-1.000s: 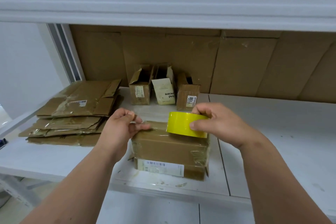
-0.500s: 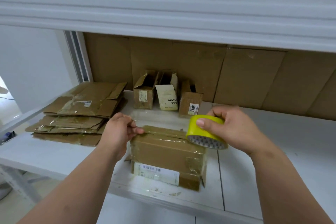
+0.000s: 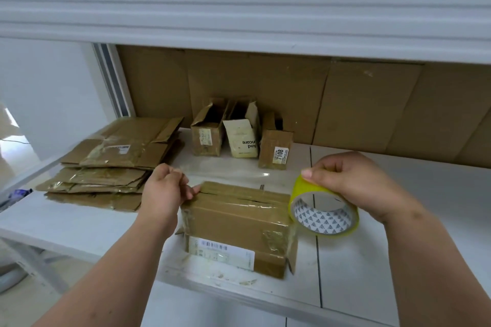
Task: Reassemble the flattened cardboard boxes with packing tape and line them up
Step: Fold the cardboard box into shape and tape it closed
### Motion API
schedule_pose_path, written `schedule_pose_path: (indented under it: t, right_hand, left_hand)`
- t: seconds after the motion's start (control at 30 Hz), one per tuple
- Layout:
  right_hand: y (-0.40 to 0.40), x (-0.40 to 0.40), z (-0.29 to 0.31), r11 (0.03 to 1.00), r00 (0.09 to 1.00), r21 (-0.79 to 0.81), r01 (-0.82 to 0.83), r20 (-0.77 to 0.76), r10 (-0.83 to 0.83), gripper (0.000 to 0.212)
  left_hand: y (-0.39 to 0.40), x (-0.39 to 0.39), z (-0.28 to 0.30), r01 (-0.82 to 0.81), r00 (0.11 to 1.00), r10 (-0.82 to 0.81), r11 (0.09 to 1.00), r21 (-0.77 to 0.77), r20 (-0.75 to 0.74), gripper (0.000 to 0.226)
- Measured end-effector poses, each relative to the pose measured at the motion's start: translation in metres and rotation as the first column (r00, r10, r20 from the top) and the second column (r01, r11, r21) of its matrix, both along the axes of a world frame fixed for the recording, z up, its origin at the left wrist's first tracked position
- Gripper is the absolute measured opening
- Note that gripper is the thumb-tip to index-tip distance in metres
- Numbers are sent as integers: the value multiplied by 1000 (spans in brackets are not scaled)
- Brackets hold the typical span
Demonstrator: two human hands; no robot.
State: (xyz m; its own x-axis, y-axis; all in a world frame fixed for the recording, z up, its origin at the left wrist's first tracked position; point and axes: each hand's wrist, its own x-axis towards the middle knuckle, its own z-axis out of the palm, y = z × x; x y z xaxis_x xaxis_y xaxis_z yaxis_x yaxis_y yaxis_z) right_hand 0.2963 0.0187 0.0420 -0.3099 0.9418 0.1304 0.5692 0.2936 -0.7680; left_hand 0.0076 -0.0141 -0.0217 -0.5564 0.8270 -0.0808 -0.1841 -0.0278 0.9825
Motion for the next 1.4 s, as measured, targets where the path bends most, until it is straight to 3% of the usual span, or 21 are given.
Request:
schedule_pose_path:
  t: [0.17, 0.3, 0.37, 0.43, 0.63, 0.83, 0.9, 1.03, 1.4]
  right_hand:
    - [-1, -4, 6, 998, 999, -48, -30, 36, 31, 58]
    - [5, -7, 5, 986, 973, -140, -92, -225, 59, 66]
    - [6, -9, 6, 981, 968, -167, -95, -247, 52, 48]
    - [5, -11, 8, 983, 979, -168, -79, -198, 44, 32]
    - [-2, -4, 6, 992, 997, -120, -43, 55, 49, 20]
    - [-9, 5, -1, 995, 985, -86, 48, 171, -33, 10]
    - [-11, 8, -1, 993, 984, -94, 66, 172, -49, 10]
    - [-16, 11, -5, 986, 989, -78, 149, 29, -148, 18]
    - [-12, 11, -12, 973, 965, -93, 213, 178, -195, 21]
  left_hand:
    - [3, -4, -3, -46, 987, 41, 998, 31, 156, 19]
    - [4, -8, -6, -77, 961, 63, 996, 41, 270, 21]
    - [4, -9, -7, -82, 956, 64, 996, 48, 288, 21]
    - [3, -9, -7, -77, 959, 58, 995, 59, 278, 22]
    - [0, -11, -10, -99, 946, 75, 993, 63, 314, 22]
    - [-2, -14, -16, -39, 960, 8, 994, 103, 281, 20]
    - [-2, -13, -18, -23, 966, -8, 993, 120, 258, 23]
    - [-4, -11, -18, -38, 956, -4, 990, 138, 295, 27]
    - [-2, -10, -16, -49, 965, 41, 998, 25, 257, 25]
